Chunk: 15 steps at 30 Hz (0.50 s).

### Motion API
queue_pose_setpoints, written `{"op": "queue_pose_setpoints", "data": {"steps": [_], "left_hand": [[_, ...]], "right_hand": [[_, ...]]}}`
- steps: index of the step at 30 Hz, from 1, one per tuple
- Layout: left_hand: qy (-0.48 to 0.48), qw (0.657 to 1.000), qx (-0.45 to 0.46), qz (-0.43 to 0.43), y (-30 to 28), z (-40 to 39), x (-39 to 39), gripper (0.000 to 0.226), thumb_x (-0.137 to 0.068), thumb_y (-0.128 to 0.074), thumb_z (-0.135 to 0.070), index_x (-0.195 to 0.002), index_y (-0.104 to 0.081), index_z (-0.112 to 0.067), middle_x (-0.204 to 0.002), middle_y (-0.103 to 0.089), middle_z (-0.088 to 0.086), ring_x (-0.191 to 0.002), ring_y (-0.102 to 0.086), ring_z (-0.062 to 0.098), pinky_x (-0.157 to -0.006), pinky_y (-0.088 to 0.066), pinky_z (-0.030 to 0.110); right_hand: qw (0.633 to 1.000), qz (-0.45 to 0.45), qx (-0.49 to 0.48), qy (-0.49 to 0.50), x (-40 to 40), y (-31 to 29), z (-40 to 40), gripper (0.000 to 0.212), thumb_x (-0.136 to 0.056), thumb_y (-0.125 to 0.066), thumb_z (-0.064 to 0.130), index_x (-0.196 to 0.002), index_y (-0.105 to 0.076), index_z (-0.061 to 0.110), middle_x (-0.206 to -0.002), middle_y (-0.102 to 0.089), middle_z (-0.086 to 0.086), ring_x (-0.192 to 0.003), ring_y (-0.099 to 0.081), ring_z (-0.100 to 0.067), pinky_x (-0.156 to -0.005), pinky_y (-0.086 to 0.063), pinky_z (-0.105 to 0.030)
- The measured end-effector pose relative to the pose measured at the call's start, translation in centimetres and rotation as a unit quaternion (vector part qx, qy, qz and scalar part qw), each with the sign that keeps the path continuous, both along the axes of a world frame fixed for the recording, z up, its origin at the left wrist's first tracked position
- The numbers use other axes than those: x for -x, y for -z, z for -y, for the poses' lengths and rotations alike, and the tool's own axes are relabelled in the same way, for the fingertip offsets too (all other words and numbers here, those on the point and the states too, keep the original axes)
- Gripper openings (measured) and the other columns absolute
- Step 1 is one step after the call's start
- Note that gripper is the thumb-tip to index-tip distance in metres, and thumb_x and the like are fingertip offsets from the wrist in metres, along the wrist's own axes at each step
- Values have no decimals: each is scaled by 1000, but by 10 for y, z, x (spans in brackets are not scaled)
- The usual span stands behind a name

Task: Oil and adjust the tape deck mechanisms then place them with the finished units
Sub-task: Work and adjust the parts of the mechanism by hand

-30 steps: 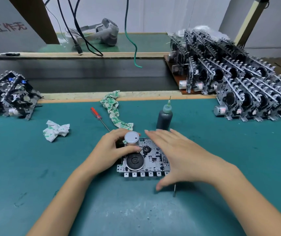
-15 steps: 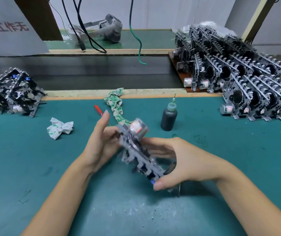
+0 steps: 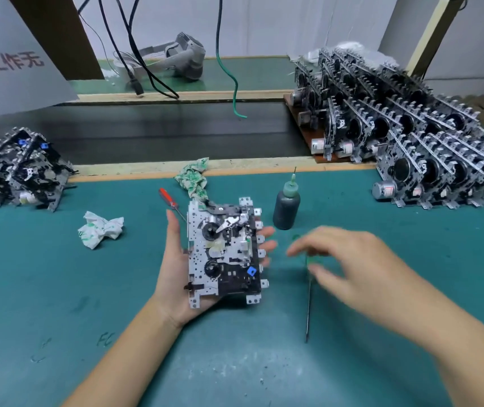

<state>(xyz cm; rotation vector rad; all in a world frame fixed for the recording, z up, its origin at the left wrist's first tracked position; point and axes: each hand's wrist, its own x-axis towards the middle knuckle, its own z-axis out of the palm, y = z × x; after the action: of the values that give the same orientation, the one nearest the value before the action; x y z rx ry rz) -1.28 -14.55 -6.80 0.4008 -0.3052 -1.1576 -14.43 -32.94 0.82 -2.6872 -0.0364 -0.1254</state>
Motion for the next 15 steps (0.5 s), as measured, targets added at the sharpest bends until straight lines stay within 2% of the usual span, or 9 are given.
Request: {"op": "queue_pose_setpoints", "data": {"steps": [2,3,6,9,12,15], "left_hand": [[-4,1000,-25,-5,5,4,0,102,-76,-35,-82,-135,-48,0,-142,-41,28,-131,-40,43,-108,-34,56],[-5,999,-39,-7,6,5,0,103,-76,-33,-83,-135,-49,-1,-141,-42,28,-131,-41,44,-106,-36,55],[-13,997,-81,-16,7,6,0,103,-77,-32,-84,-134,-50,-1,-141,-42,29,-129,-42,45,-102,-41,53],[-24,992,-117,-34,7,8,0,100,-76,-35,-80,-128,-55,2,-136,-47,31,-123,-49,45,-98,-46,52],[-26,986,-157,-40,9,11,-1,94,-79,-32,-77,-122,-61,2,-131,-53,30,-115,-57,42,-94,-49,50],[-19,983,-176,-44,11,12,-2,87,-86,-28,-73,-116,-67,-1,-126,-59,23,-108,-62,36,-93,-51,46]], "right_hand": [[984,-124,79,-96,8,11,5,31,-84,-58,22,-109,-56,40,-112,-50,25,-110,-42,4,-95,-36,-20],[975,-151,106,-120,11,18,6,29,-83,-57,27,-109,-54,39,-113,-45,24,-111,-38,5,-93,-34,-17],[973,-135,132,-132,13,31,7,18,-85,-56,42,-102,-55,36,-105,-38,21,-103,-35,2,-88,-29,-13],[967,-165,131,-140,-2,30,16,12,-91,-56,42,-97,-60,32,-96,-38,20,-94,-30,6,-88,-29,-13],[971,-197,28,-135,-15,24,24,5,-95,-54,31,-91,-56,31,-91,-52,20,-89,-41,8,-84,-34,-16],[948,-203,-206,-134,-22,16,17,11,-101,-44,22,-90,-45,21,-74,-64,14,-75,-53,5,-83,-42,-20]]}}
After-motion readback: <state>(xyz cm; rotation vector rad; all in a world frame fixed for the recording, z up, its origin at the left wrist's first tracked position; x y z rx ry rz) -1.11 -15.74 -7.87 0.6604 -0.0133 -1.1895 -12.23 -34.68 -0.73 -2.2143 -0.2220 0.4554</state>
